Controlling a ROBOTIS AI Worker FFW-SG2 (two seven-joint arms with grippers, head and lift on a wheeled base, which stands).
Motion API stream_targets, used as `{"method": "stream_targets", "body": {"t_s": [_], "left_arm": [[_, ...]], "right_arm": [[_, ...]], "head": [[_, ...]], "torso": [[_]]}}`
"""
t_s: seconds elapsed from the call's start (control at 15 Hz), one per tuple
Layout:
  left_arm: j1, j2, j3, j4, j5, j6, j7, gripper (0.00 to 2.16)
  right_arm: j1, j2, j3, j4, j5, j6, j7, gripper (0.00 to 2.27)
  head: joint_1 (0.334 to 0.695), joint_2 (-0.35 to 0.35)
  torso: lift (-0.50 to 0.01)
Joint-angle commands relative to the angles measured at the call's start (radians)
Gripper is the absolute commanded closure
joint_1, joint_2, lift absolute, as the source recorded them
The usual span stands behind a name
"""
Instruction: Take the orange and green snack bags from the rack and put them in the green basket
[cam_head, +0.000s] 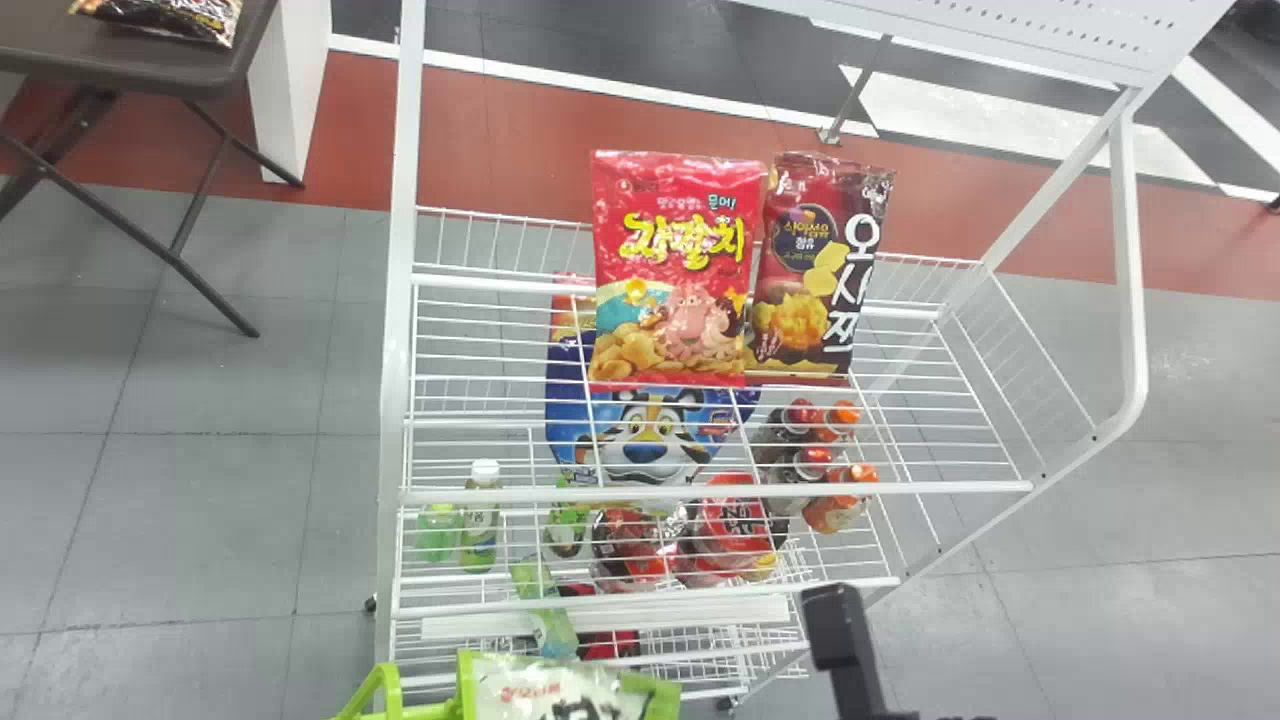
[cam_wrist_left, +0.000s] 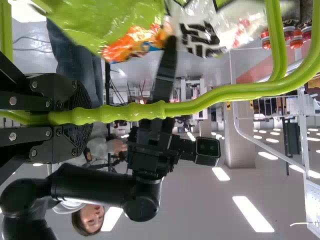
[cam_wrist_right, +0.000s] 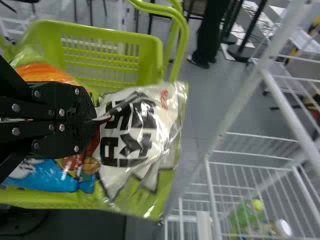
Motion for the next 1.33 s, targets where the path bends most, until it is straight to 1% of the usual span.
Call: {"method": "stream_targets", "body": {"t_s": [0.0, 0.2, 0.33, 0.4, 0.47, 0.53, 0.73, 0.8, 0.87, 0.93, 1.0, 1.07, 1.13, 1.2, 1.27], "left_arm": [[-0.006, 0.0, -0.003, 0.006, -0.001, 0.005, 0.0, 2.15], [-0.009, 0.001, -0.005, 0.008, 0.0, 0.008, 0.0, 2.15], [-0.008, 0.004, -0.003, 0.008, 0.002, 0.008, -0.007, 2.15], [-0.006, 0.004, -0.003, 0.006, 0.003, 0.008, -0.009, 2.15], [-0.004, 0.004, -0.003, 0.003, 0.003, 0.008, -0.01, 2.15], [-0.001, 0.004, -0.003, 0.001, 0.003, 0.008, -0.012, 2.15], [0.006, 0.004, -0.005, -0.003, 0.005, 0.005, -0.013, 2.15], [0.008, 0.004, -0.005, -0.005, 0.005, 0.005, -0.013, 2.15], [0.008, 0.004, -0.005, -0.005, 0.005, 0.005, -0.013, 2.15], [0.009, 0.004, -0.005, -0.005, 0.005, 0.005, -0.013, 2.15], [0.011, 0.004, -0.005, -0.005, 0.005, 0.002, -0.013, 2.15], [0.011, 0.004, -0.005, -0.005, 0.005, 0.002, -0.013, 2.15], [0.011, 0.004, -0.005, -0.005, 0.005, -0.001, -0.013, 2.15], [0.011, 0.004, -0.005, -0.005, 0.005, -0.004, -0.013, 2.15], [0.012, 0.004, -0.003, -0.005, 0.005, -0.004, -0.013, 2.15]], "right_arm": [[-0.001, -0.01, 0.065, 0.017, 0.003, 0.004, -0.006, 2.22], [-0.016, -0.01, 0.142, 0.081, 0.04, -0.116, -0.017, 2.22], [-0.034, -0.01, 0.191, 0.131, 0.083, -0.186, -0.023, 2.22], [-0.05, -0.017, 0.215, 0.169, 0.098, -0.22, -0.034, 2.22], [-0.067, -0.032, 0.244, 0.215, 0.103, -0.266, -0.043, 2.22], [-0.08, -0.038, 0.261, 0.247, 0.104, -0.281, -0.049, 2.22], [-0.088, -0.04, 0.3, 0.29, 0.123, -0.272, -0.06, 2.22], [-0.088, -0.04, 0.304, 0.287, 0.121, -0.235, -0.069, 2.1], [-0.076, -0.043, 0.297, 0.267, 0.112, -0.217, -0.07, 1.81], [-0.056, -0.047, 0.277, 0.23, 0.104, -0.189, -0.07, 1.12], [-0.044, -0.047, 0.252, 0.184, 0.094, -0.128, -0.07, 0.08], [-0.027, -0.047, 0.224, 0.135, 0.08, -0.066, -0.072, 0.0], [-0.01, -0.047, 0.2, 0.094, 0.074, -0.033, -0.073, 0.0], [0.004, -0.047, 0.175, 0.046, 0.068, 0.004, -0.081, 0.05], [0.01, -0.047, 0.137, 0.015, 0.034, 0.04, -0.09, 0.06]], "head": [[0.695, -0.35], [0.695, -0.35], [0.695, -0.35], [0.695, -0.35], [0.695, -0.35], [0.695, -0.35], [0.695, -0.35], [0.695, -0.35], [0.695, -0.35], [0.695, -0.35], [0.695, -0.35], [0.695, -0.35], [0.695, -0.35], [0.695, -0.35], [0.695, -0.35]], "torso": [[0.0], [0.0], [0.0], [0.0], [0.0], [0.0], [0.0], [0.0], [0.0], [0.0], [0.0], [0.0], [0.0], [0.0], [0.0]]}}
